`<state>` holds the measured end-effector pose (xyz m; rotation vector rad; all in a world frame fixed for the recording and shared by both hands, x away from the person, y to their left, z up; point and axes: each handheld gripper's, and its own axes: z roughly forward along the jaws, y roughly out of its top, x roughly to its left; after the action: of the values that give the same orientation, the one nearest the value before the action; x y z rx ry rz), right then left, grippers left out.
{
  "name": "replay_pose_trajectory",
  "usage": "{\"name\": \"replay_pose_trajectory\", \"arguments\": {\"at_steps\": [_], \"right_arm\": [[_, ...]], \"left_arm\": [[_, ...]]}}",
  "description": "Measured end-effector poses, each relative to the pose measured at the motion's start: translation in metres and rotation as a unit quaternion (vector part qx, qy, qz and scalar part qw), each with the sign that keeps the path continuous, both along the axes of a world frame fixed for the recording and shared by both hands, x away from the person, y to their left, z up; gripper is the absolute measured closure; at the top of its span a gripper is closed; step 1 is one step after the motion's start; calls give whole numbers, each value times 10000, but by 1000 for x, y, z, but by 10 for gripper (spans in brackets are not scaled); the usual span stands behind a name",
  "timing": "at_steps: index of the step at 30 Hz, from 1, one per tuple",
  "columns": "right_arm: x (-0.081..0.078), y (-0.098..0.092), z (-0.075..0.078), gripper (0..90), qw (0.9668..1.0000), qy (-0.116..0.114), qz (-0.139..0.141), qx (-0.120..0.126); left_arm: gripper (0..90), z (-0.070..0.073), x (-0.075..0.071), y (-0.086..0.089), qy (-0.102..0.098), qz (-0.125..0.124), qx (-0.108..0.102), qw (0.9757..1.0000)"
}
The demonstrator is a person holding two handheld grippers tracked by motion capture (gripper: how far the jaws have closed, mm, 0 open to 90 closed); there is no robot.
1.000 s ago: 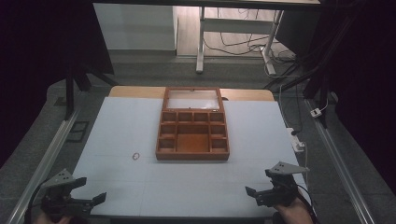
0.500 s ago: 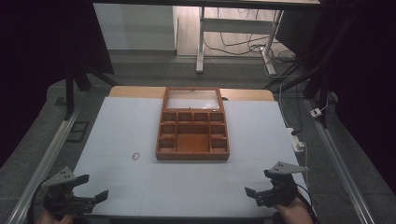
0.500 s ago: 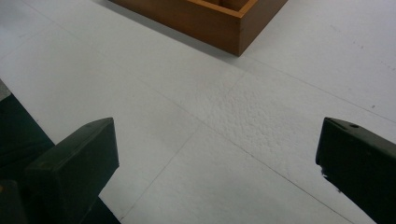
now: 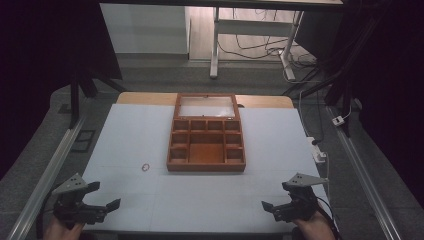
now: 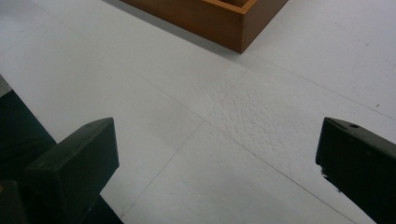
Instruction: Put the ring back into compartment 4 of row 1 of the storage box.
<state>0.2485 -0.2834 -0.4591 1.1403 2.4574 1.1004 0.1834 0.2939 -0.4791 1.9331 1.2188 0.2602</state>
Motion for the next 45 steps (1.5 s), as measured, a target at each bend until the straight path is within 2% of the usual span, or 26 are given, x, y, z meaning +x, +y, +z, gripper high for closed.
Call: {"name": "replay_pose_trajectory", "arguments": {"at_steps": [10,17,21,34,37,45], "right_arm": [[0,1,0,0,10000,27,11,-18],[1,1,-1,0,10000,41,17,-32],[1,1,-1,0,10000,38,29,-47],[2,2,-1,0,9999,98,31,-69],[2,2,-1,0,9999,103,34,-74],[2,2,-1,0,9999,114,42,-91]], "left_arm": [[0,-2,19,-6,-31,-194,-63,9998],[0,-5,33,-12,-123,-291,2,9995],[0,-7,41,-15,-85,-213,83,9997],[0,-11,69,-18,-69,-166,56,9998],[0,-11,77,-19,16,-146,52,9999],[0,-13,98,-20,48,-111,219,9997]]}}
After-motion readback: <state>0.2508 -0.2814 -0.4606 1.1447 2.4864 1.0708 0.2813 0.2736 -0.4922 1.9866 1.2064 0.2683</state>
